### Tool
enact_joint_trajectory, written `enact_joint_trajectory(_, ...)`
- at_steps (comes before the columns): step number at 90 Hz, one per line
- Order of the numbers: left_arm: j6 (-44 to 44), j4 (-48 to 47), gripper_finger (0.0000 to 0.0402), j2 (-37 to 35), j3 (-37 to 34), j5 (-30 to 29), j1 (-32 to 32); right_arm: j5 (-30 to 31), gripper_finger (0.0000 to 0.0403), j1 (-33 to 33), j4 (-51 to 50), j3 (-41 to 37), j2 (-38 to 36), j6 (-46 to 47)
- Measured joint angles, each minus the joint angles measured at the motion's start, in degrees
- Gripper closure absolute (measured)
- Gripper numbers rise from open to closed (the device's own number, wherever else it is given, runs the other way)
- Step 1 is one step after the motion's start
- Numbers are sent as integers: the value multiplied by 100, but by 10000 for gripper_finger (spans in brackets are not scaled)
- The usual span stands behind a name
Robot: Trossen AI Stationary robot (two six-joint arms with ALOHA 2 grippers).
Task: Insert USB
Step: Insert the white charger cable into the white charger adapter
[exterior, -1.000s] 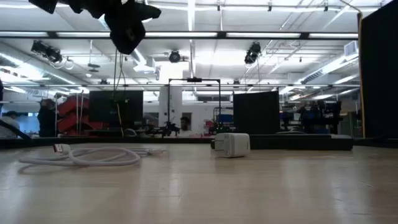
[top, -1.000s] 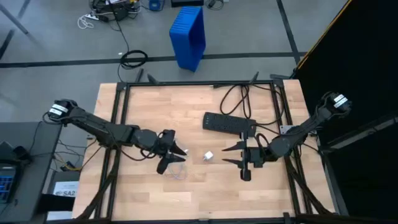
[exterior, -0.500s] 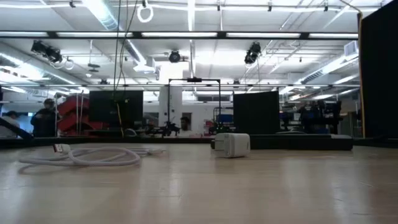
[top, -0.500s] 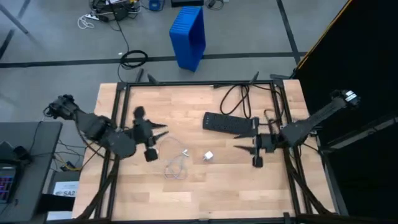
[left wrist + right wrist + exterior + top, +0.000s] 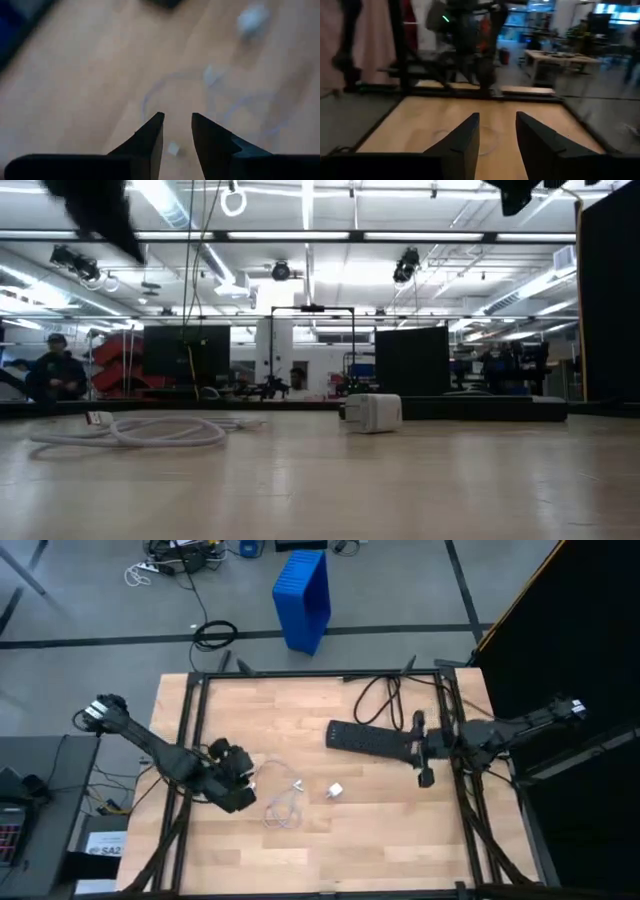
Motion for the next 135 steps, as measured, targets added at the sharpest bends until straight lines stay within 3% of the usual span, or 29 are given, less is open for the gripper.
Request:
enact_joint_trajectory(21,-1238,476,284,11,-924,629,293,59,299,-180,1319,-577,662,-35)
enact_joint_trajectory(36,-1156,1731,267,41,-1498,669,494,73,301,-261,1744,-599,982,5)
enact_joint_trajectory(57,-1124,3320,263,142,-2394,1152,669,25,296,-263,1958,-597,1133,101)
enact_joint_trajectory(86,-1141,3593,263,215,-2530,1368,889,-6,302,-261,1976,-597,1133,297)
enact_joint_trajectory(106,-1127,3638,265,683,-2508,1315,927,-13,304,-250,1972,-597,1133,313)
enact_joint_trajectory(119,-1090,3659,291,778,-2504,1244,925,-17,311,-250,1969,-597,1133,313)
enact_joint_trajectory(135,-664,3707,384,802,-2422,1116,925,-17,325,-250,1970,-597,1133,312)
